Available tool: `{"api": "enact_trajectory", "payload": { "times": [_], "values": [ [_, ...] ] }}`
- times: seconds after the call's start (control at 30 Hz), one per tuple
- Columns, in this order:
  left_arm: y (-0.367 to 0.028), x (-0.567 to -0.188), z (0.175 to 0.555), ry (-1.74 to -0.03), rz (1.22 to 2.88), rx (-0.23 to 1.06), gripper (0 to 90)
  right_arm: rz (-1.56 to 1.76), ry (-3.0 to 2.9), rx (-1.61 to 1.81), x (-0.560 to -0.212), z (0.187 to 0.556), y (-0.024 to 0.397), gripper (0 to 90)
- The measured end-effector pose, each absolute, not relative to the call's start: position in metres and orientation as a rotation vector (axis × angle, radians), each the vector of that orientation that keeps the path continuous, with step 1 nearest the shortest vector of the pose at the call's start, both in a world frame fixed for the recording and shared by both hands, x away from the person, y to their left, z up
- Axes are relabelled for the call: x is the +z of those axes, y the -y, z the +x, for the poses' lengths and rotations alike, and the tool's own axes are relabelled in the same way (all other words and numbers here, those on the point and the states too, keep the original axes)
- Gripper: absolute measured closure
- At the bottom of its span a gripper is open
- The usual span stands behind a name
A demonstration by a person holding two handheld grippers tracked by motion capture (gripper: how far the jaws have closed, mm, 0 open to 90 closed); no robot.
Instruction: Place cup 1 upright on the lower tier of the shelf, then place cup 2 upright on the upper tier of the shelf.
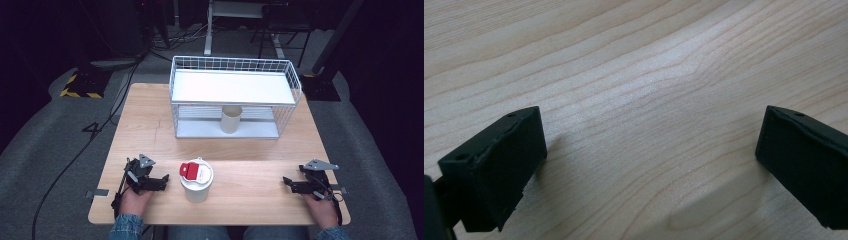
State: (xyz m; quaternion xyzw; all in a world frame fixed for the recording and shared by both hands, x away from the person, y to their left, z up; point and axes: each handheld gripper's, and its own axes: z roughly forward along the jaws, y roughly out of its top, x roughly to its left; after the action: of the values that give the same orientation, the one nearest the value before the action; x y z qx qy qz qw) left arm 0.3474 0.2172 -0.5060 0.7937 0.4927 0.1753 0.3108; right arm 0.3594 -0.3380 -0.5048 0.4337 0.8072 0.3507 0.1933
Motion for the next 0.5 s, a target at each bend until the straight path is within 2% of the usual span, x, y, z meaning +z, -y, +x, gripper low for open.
{"api": "enact_trajectory", "payload": {
  "times": [0.5],
  "values": [
    [-0.2143, -0.4992, 0.3461, -1.298, 2.127, 0.414, 0.1, 1.221, -2.262, 0.985, -0.5049, 0.3593, 0.3376, 13.5]
  ]
}}
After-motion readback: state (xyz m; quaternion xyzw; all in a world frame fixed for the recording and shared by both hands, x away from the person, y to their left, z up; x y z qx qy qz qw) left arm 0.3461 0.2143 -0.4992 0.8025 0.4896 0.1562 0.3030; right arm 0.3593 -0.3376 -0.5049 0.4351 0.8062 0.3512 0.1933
